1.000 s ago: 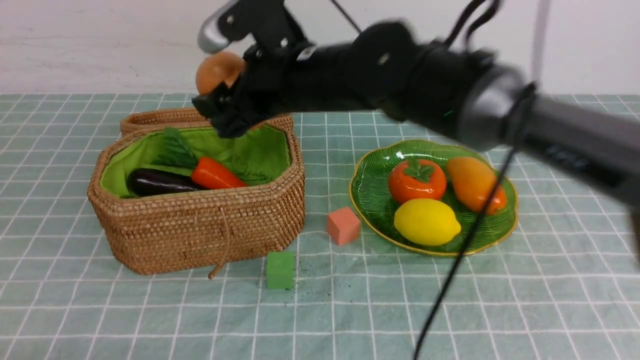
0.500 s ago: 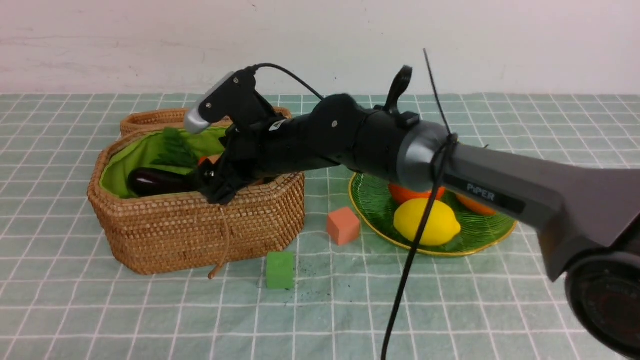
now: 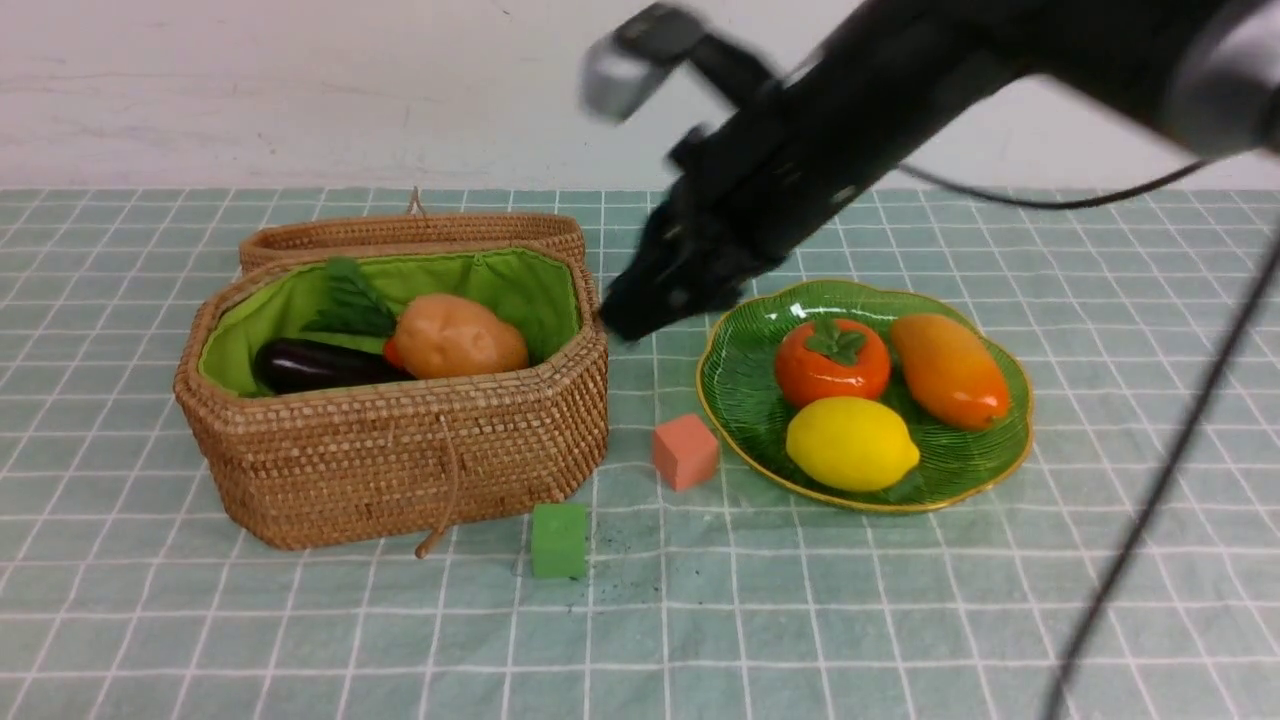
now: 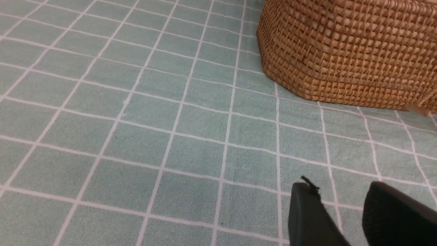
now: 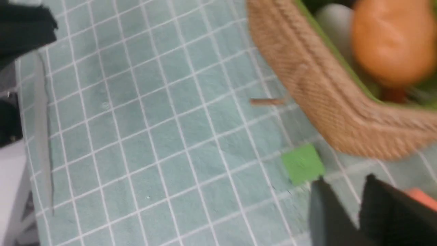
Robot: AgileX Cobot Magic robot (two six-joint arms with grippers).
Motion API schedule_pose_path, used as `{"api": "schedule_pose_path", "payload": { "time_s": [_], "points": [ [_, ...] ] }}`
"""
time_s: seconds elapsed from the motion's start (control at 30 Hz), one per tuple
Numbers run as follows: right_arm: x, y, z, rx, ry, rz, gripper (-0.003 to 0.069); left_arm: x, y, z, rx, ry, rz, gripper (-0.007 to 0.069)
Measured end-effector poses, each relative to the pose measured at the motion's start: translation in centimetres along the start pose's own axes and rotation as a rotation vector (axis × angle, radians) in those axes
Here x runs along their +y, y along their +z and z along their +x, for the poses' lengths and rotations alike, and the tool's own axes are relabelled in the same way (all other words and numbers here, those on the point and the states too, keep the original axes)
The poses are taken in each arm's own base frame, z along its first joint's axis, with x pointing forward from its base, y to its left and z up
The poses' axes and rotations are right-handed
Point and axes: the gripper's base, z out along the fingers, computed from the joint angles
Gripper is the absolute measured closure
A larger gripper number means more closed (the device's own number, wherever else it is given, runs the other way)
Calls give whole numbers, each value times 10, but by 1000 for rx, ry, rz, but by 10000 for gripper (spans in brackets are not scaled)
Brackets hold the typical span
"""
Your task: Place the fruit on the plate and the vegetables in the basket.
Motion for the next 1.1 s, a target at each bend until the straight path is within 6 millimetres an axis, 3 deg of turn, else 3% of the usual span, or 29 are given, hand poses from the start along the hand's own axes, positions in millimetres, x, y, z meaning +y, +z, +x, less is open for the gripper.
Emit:
{"api": "schedule_pose_path", "payload": {
  "time_s": [0.07,0.13,0.37,0.4,0.57,0.63,0.7,0.93,1.1],
  "points": [
    [-5,-23,2,-19,61,47,636,0,0,0,0,0,0,386],
    [-5,-36,3,-22,90,78,669,0,0,0,0,0,0,386],
    [12,-78,7,16,191,265,675,0,0,0,0,0,0,386],
    [21,-92,11,17,220,313,675,0,0,0,0,0,0,386],
    [57,-122,37,27,266,364,675,0,0,0,0,0,0,386],
    [65,-126,43,28,276,364,674,0,0,0,0,0,0,386],
    [84,-132,63,41,313,357,673,0,0,0,0,0,0,386],
    [105,-125,106,111,393,328,668,0,0,0,0,0,0,386],
    [113,-126,117,118,403,325,666,0,0,0,0,0,0,386]
  ]
}}
